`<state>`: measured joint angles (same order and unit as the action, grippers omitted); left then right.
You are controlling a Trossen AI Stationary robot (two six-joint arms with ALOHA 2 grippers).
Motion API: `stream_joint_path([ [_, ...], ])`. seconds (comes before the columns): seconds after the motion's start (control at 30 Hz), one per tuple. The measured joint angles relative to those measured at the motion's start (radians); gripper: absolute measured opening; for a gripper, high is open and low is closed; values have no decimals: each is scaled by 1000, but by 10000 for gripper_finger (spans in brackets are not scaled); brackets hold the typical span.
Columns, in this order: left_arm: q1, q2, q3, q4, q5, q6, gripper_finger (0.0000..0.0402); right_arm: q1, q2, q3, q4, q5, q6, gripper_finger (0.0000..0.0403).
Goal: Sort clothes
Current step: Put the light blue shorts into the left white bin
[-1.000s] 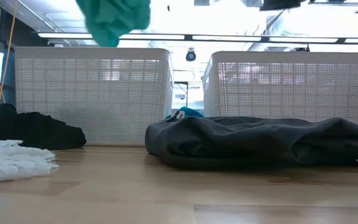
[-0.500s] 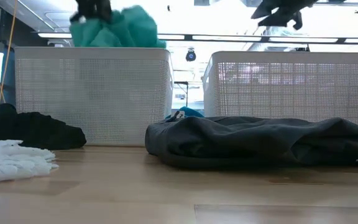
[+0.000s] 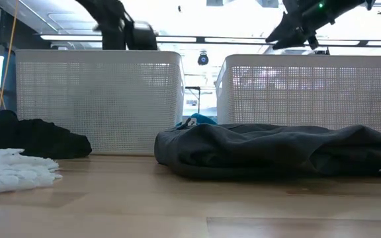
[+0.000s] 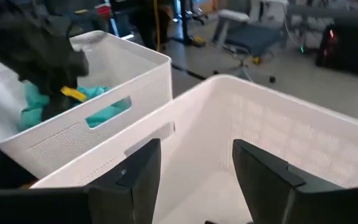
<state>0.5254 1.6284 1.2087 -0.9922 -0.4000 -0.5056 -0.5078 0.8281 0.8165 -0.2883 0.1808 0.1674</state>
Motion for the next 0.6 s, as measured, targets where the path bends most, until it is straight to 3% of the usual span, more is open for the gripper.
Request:
stream_joint_path([
  [0.1,54,60,0,-10,10,34,62,-10,2,0,-22,2,50,186],
  [0.27,137,74,0,20,181,115,148,-10,2,0,-50,-86,61,186],
  [0.43,165,-26,-2,12,269,83,223,-10,2,0,-80,-211,54,186],
  [0.6,151,-175,27,30,260,111,241,-8,7,29,-152,-291,15,186],
])
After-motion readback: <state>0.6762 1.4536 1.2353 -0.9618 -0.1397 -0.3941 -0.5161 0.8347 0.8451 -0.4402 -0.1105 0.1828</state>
